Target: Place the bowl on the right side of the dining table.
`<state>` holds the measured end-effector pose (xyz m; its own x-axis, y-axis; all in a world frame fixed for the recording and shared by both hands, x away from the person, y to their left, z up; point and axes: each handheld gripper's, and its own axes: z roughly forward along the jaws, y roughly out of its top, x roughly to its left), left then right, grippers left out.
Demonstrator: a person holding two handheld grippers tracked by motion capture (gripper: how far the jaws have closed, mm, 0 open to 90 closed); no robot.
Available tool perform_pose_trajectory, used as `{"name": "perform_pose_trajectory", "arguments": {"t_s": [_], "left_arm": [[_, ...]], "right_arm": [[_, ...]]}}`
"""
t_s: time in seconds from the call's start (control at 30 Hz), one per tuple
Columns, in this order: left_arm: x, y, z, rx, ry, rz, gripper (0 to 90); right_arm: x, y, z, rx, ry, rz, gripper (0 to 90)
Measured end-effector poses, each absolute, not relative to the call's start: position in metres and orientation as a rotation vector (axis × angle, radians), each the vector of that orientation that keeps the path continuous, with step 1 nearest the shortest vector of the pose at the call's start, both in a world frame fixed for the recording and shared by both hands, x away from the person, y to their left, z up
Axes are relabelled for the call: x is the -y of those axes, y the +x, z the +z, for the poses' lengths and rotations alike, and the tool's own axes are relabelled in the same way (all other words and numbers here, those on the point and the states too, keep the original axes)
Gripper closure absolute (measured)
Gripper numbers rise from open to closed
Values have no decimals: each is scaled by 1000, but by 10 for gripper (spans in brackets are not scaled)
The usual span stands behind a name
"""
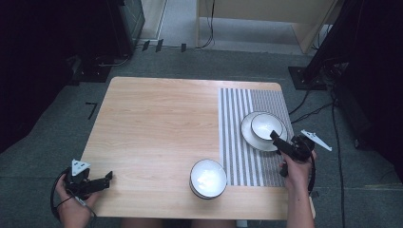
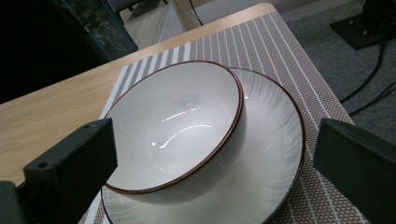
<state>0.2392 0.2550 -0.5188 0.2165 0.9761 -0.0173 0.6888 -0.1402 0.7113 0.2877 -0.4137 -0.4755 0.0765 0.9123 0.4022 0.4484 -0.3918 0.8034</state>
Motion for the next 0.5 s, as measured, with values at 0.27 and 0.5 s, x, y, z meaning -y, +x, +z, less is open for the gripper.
{"name": "perform_pose_trajectory", "arguments": {"t_s": [0.27, 0.5], "left_arm": [[-255, 239, -519, -1536, 1903, 624, 0], [-254, 239, -519, -1536, 1906, 629, 0]], "right_arm": [[417, 280, -477, -1353, 1888, 1259, 0], [421, 272, -477, -1351, 1866, 1261, 0]]}}
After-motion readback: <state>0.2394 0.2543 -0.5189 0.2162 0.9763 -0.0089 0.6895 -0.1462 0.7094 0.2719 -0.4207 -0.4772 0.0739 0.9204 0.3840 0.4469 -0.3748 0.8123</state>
